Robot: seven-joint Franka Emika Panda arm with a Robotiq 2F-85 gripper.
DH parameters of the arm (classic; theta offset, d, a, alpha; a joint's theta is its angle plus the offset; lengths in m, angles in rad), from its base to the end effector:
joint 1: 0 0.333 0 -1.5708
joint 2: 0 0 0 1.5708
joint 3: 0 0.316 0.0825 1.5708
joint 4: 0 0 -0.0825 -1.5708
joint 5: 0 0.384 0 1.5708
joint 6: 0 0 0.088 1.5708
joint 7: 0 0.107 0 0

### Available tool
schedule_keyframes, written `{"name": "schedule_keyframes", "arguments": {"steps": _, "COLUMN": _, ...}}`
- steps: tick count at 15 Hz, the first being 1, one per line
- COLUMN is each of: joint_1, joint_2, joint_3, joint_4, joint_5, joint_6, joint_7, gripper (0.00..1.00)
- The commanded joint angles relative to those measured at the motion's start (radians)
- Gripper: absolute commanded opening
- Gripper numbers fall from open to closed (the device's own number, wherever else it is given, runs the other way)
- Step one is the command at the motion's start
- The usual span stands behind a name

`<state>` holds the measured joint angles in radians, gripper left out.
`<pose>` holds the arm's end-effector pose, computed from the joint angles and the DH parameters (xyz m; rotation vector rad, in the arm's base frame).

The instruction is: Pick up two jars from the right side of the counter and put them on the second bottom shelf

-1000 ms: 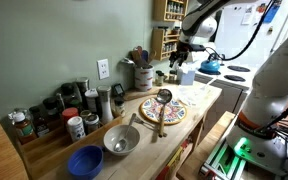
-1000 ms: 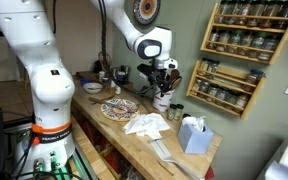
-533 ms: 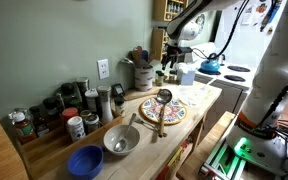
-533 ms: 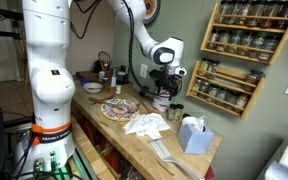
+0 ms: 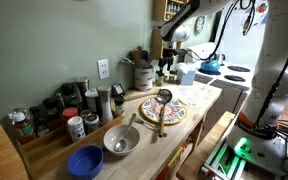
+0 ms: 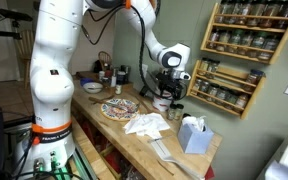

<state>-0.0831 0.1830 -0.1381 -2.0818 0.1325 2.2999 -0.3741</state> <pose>0.5652 -0.1226 0.3437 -3.0774 -0.1065 -0.0896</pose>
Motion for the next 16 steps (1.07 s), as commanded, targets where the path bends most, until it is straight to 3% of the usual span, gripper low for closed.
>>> {"name": "schedule_keyframes", "arguments": {"steps": 1, "joint_1": -0.025, "joint_2": 0.0, "joint_3": 0.027, "joint_4": 0.003, "joint_5": -0.007, "joint_6": -0.004, "joint_7": 0.005, "gripper": 1.0}}
{"name": "schedule_keyframes", "arguments": {"steps": 16, "joint_1": -0.054, "joint_2": 0.169, "joint_3": 0.055, "joint_4": 0.132, "joint_5": -0.073, "joint_6": 0.055, "joint_7": -0.009, "gripper": 1.0}}
